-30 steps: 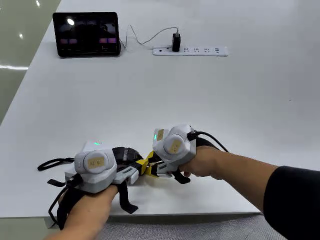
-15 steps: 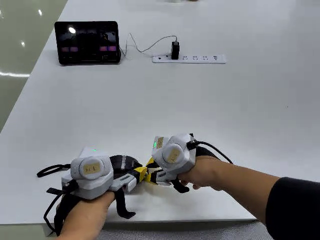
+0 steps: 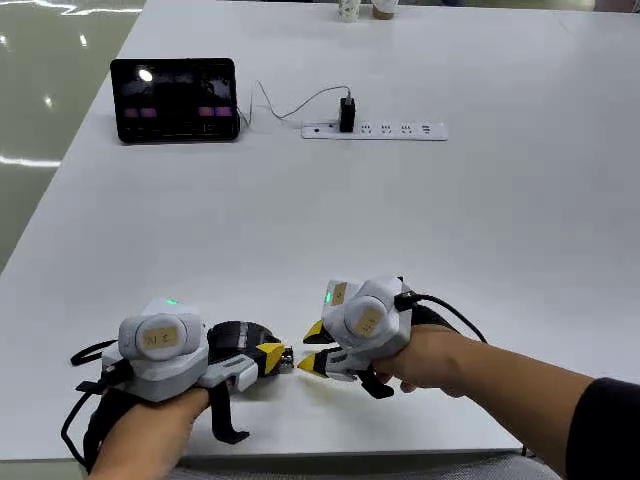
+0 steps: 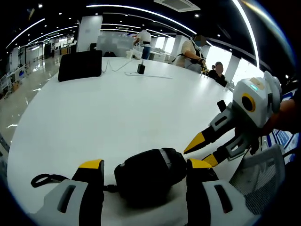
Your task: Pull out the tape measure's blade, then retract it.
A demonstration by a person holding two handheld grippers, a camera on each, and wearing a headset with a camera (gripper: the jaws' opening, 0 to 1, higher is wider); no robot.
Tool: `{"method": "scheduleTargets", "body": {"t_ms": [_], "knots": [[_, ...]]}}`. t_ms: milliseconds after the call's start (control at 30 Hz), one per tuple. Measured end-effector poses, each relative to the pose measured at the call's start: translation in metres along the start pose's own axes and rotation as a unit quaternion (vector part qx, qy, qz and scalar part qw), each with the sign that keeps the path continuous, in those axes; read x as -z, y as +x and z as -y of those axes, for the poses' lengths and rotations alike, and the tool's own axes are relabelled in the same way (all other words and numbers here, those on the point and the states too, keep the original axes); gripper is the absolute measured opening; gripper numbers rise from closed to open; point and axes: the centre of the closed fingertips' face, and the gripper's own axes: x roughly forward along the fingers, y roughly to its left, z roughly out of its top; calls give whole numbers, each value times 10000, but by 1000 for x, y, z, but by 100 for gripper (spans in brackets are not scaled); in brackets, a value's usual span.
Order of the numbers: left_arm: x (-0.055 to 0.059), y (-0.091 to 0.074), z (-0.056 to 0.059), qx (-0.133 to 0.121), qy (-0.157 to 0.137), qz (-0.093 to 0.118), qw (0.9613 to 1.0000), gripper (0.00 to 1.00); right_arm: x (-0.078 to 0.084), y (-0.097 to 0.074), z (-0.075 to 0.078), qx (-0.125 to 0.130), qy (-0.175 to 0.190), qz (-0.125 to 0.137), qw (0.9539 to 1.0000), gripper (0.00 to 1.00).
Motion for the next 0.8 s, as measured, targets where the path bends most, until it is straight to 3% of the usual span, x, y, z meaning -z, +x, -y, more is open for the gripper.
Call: {"method": "scheduleTargets", "body": {"t_ms": [200, 500, 800], "knots": [[-6, -3, -8, 143, 134, -16, 9998, 75, 7, -19, 3, 147, 152, 84, 9997, 18], [-8, -11, -23, 292, 109, -72, 9995, 99, 21, -41, 11, 341, 542, 143, 9978, 25], [-6, -24, -22, 610, 362, -157, 9974, 99, 32, -61, 14, 475, 650, 173, 9966, 30]]}}
